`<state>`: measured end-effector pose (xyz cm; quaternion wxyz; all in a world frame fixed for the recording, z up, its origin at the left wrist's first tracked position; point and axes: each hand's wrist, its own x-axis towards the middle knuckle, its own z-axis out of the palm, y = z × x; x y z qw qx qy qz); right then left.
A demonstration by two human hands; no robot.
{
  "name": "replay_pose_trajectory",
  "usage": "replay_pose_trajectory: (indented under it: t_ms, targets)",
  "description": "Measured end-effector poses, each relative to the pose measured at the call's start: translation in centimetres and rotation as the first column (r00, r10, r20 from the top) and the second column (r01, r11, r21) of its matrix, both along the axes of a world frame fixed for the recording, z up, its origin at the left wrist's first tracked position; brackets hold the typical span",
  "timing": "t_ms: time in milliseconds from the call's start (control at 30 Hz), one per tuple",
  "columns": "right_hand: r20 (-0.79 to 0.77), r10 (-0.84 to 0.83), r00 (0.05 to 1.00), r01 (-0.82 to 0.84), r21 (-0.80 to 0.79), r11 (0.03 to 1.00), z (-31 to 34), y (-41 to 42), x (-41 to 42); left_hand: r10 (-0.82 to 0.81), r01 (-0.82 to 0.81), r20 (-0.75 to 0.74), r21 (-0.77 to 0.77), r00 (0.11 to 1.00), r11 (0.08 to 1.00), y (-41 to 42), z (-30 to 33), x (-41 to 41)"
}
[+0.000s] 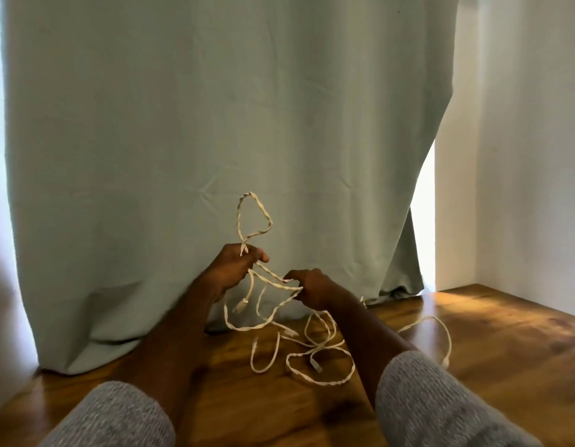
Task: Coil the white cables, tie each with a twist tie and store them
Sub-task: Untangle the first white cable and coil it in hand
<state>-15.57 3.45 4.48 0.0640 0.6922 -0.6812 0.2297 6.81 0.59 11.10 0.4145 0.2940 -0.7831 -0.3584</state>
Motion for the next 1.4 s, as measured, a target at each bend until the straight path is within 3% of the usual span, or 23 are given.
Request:
replay_pose_trajectory:
  t_ms: [100,167,233,367,467,533,633,667,767,833,933,1000,1067,1133,1200,1267,1400]
  targets:
    - [0.03,-0.05,0.998,0.055,-0.192,0.98,1.4,-0.7,0.3,0.021,-0.021,-0.002,-0.034,1.0,0.999,-0.4,0.3,1.3]
    - [0.156,-0.056,0.986,0.114,-0.399,0.91,3.7,-0.7,0.4,0.065,-0.065,-0.006,-0.048,0.998,0.997,-0.9,0.4,2.1]
    - [0.142,-0.063,0.988,0.128,-0.52,0.844,6.2,-0.2,0.2,0.088,-0.088,0.012,-0.028,0.996,0.996,-1.2,0.1,2.5]
    - [0.018,-0.234,0.972,0.205,-0.552,0.808,9.6,3.1,-2.4,0.056,-0.082,0.199,0.128,0.978,0.988,-1.4,-1.2,2.2]
    - [-0.076,-0.504,0.86,0.406,-0.496,0.768,10.6,7.0,-6.6,-0.138,0.042,0.302,0.303,0.943,0.952,-1.5,-2.1,1.8]
    - [-0.151,-0.601,0.785,0.504,-0.408,0.761,10.4,9.5,-9.1,-0.218,0.094,0.291,0.387,0.932,0.917,-1.5,-2.8,1.3]
    - [-0.234,-0.493,0.838,0.49,-0.077,0.868,9.0,11.7,-10.5,-0.238,0.134,0.205,0.42,0.949,0.897,-1.1,-3.6,0.2]
    - [-0.23,-0.467,0.854,0.473,-0.031,0.88,8.4,11.9,-10.3,-0.232,0.144,0.172,0.412,0.958,0.9,-0.9,-3.7,-0.3]
    - [-0.066,-0.375,0.925,0.356,-0.201,0.913,7.2,11.4,-7.9,-0.218,0.184,0.051,0.374,0.975,0.909,-0.4,-4.0,-1.5]
    - [0.14,-0.187,0.972,0.227,-0.366,0.903,6.1,10.8,-4.4,-0.201,0.221,-0.092,0.374,0.975,0.901,0.0,-4.2,-2.2]
    - [0.329,0.076,0.941,0.095,-0.476,0.874,3.8,10.2,2.1,-0.147,0.307,-0.348,0.466,0.926,0.83,0.8,-4.8,-3.1]
    - [0.249,0.072,0.966,0.046,-0.438,0.898,1.6,9.9,5.3,-0.054,0.354,-0.493,0.539,0.868,0.764,1.1,-5.6,-3.1]
    - [0.005,0.006,1.0,-0.003,-0.416,0.909,-0.8,9.5,7.4,0.048,0.396,-0.601,0.583,0.798,0.71,0.9,-6.8,-2.6]
    - [-0.259,0.004,0.966,-0.109,-0.392,0.913,-2.8,8.7,8.2,0.101,0.415,-0.632,0.612,0.768,0.673,1.0,-8.3,-1.8]
    - [-0.37,0.081,0.925,-0.208,-0.318,0.925,-4.4,7.6,8.2,0.079,0.435,-0.626,0.621,0.776,0.652,1.4,-9.8,-1.1]
    - [-0.332,0.165,0.929,-0.269,-0.299,0.915,-5.7,6.4,7.7,0.083,0.397,-0.602,0.618,0.794,0.679,1.6,-11.4,-0.6]
    - [-0.056,0.292,0.955,-0.29,-0.386,0.876,-6.0,4.7,6.8,0.126,0.181,-0.466,0.558,0.876,0.81,1.2,-14.9,0.1]
